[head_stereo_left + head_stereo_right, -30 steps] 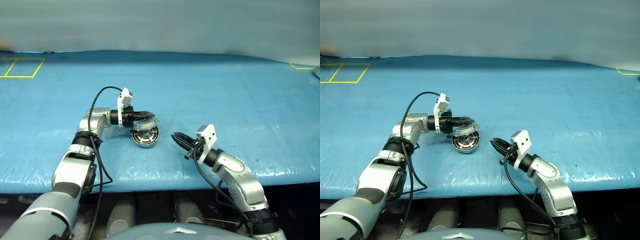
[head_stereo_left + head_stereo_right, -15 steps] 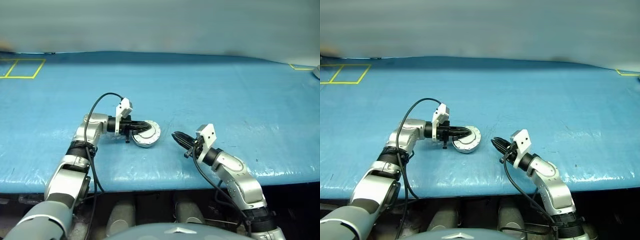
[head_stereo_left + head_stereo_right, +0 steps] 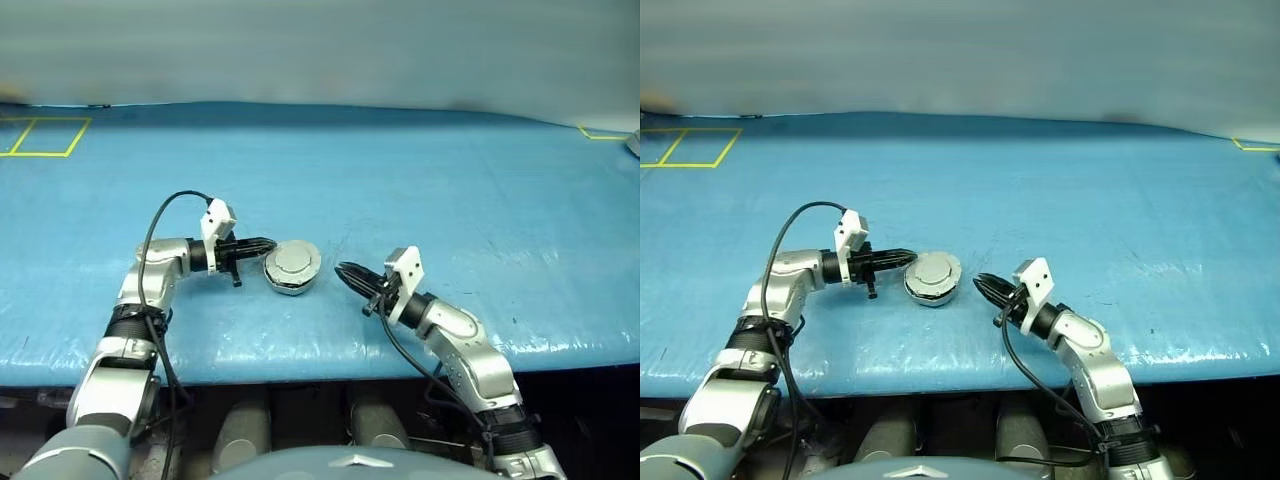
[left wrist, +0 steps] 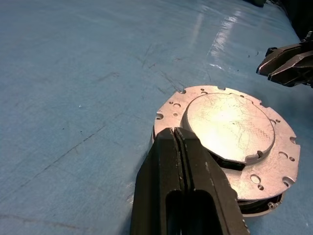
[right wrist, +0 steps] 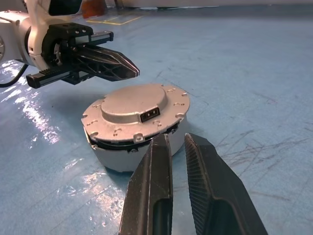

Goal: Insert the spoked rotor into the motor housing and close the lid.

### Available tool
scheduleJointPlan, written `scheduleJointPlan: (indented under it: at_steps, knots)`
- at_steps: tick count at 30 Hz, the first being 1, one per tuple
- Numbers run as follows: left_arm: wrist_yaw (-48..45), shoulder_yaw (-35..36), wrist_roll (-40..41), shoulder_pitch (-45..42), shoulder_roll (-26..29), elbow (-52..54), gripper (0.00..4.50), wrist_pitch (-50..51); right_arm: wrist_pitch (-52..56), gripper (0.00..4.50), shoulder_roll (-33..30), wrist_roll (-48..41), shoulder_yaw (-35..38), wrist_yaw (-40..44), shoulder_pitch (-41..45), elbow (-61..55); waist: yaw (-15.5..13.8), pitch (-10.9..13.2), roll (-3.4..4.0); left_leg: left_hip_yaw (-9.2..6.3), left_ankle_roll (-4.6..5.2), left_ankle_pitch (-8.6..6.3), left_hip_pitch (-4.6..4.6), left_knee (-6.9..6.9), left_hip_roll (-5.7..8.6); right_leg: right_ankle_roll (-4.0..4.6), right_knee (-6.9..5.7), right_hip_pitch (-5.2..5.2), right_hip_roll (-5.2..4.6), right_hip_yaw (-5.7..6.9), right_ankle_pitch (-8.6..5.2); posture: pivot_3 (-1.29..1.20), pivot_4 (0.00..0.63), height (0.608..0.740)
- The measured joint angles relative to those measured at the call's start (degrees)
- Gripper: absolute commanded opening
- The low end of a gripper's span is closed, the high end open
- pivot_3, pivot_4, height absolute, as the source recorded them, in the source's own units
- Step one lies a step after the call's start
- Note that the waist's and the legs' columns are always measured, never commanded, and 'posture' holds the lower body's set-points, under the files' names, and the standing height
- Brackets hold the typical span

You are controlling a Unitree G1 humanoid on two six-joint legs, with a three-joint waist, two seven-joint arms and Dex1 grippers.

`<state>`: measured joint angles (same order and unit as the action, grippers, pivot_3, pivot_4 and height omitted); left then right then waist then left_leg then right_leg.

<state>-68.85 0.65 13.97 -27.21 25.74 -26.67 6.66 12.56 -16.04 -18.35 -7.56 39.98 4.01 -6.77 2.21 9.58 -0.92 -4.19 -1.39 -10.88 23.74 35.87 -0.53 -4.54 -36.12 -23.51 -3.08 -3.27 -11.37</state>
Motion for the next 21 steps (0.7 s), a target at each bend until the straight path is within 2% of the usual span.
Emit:
scheduleJointPlan:
  at_steps: [4,7,15,21]
  knots:
    - [3.31,0.69,0.23,7.84,-0.34,7.16,0.00,-4.38,0.11,0.56,0.82,0.23,-0.64,-0.05,3.10,1.72,-0.06,0.00,0.00,0.01,0.00,0.00,-0.02,-0.03,-0.01,0.02,0.00,0.01,0.00,-0.02,0.00,0.00,0.150,0.740]
    - [5.51,1.12,0.30,12.53,-0.50,10.33,0.00,-6.29,0.35,1.15,0.84,0.35,-1.32,0.31,4.44,2.41,-0.20,0.00,0.00,0.02,0.00,0.00,-0.01,-0.02,0.00,0.03,0.00,0.00,-0.01,-0.02,-0.01,0.00,0.150,0.740]
    - [10.39,2.29,0.84,20.64,-0.46,16.01,0.00,-10.07,0.41,3.78,0.89,2.81,-4.58,2.41,9.21,6.15,-0.12,0.00,0.01,0.05,0.00,0.00,-0.04,-0.01,-0.02,0.04,-0.01,-0.01,-0.01,-0.02,-0.01,0.00,0.150,0.740]
    - [13.85,3.32,0.71,23.92,-2.18,15.15,0.00,-16.33,0.17,3.78,2.42,5.42,-7.80,3.81,13.24,11.61,-0.11,0.01,0.02,0.09,0.00,0.00,-0.03,-0.02,-0.02,0.04,-0.01,-0.04,-0.01,-0.04,-0.01,0.00,0.150,0.740]
